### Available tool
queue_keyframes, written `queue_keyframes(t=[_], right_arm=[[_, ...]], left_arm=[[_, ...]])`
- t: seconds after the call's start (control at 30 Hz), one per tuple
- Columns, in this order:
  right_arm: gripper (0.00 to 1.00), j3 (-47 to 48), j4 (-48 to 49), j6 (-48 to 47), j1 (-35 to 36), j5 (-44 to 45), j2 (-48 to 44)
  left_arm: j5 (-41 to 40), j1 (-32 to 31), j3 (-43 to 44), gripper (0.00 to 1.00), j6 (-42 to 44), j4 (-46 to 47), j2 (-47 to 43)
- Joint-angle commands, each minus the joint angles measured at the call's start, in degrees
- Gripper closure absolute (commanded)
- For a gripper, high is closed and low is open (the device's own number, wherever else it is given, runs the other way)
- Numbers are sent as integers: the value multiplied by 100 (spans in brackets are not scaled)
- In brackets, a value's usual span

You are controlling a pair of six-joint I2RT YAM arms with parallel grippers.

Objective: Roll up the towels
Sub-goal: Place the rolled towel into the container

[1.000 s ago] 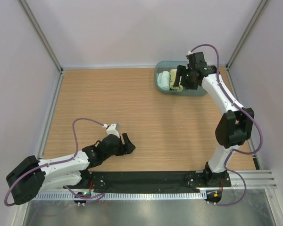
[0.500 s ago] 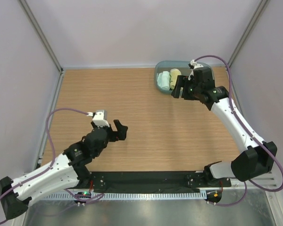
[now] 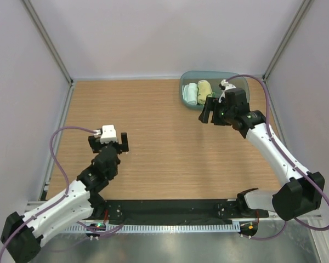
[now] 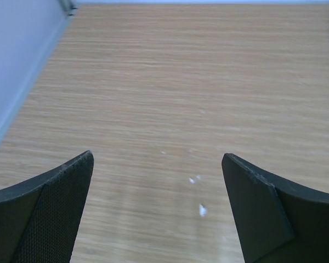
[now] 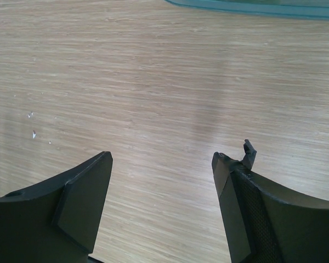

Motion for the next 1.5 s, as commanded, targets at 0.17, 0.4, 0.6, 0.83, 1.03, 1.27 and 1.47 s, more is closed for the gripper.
queue_keyframes(t=[0.17,0.4,0.6,0.83,1.03,1.27,1.47], right_arm=[[19,-69,375,62,37,-72,-281],[19,-157,709,316,46,-300,-334],[19,-324,762,308,81,-318,-430],[19,-342,735,247,81,-221,-439],[19,-508,981,396,72,-335,-466],[19,-605,1122,510,107,-415,-404],[19,-763,1271,563,116,-318,-439]], left_arm=[[1656,2871,71,0,-242,1212,876],[2649,4119,519,0,-269,1634,2528],[3335,4473,748,0,-279,2501,3830],[3993,4649,1056,2,-121,2918,4772],[4917,4649,31,0,178,4373,4526],[4945,4614,-245,0,188,5272,4728],[4945,4614,-245,0,205,5220,4702]])
